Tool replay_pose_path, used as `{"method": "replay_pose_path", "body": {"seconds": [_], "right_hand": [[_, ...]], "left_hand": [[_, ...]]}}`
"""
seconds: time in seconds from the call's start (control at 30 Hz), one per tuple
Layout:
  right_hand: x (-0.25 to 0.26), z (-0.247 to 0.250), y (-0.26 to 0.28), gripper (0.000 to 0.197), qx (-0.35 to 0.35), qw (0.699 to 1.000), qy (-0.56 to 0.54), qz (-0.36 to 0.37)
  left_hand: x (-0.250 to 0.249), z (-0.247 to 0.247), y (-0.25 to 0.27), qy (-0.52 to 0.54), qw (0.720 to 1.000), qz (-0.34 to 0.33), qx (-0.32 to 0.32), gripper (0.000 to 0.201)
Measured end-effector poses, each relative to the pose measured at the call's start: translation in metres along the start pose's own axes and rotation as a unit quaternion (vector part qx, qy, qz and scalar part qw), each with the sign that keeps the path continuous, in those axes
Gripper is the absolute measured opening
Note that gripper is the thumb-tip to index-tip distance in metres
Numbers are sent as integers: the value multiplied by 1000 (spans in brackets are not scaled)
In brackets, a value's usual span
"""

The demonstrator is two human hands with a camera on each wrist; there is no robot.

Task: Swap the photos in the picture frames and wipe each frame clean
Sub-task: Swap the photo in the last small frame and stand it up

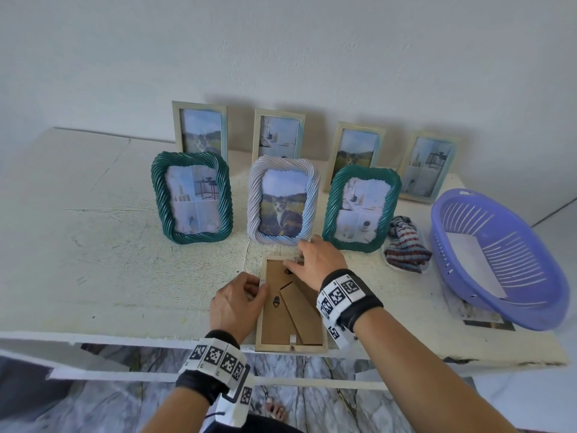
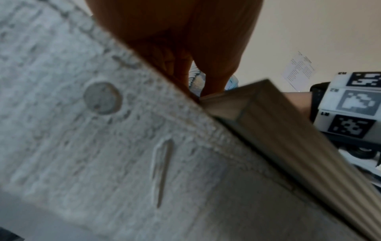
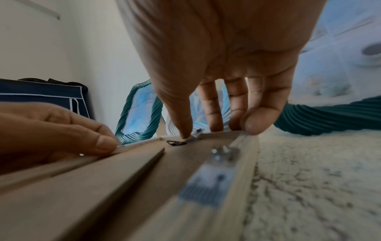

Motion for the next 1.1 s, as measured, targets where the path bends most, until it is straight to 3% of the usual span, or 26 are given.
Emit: {"method": "replay_pose_path", "body": {"seconds": [0.23, 0.43, 0.57, 0.83, 1.0, 1.1], "right_hand": [[4, 2, -6, 23, 5, 999, 5, 36], [14, -1, -12, 20, 62, 984, 49, 160], [18, -3, -11, 18, 74, 973, 80, 202], [15, 19, 33, 39, 29, 993, -31, 114], [33, 12, 102, 25, 56, 989, -67, 117], [35, 1, 132, 32, 59, 992, -48, 104]], "left_hand": [[0, -1, 0, -3, 1000, -5, -2, 12], [2, -3, -3, -7, 1000, 2, 21, 12], [3, -4, -4, -3, 1000, 1, 29, 12], [2, 1, 3, 31, 999, -19, 12, 18], [5, 1, 6, 54, 998, -45, 8, 21], [6, 0, 6, 64, 997, -50, 11, 21]]}}
Point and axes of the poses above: each hand's wrist, its own y-axis away from the middle knuckle, its own z-axis out of the back of the hand, x = y × z, the point moved 9 cm from there along -y, towards the middle knuckle, and after that the axes turned 6 degrees about -x, right-handed, at the moved point
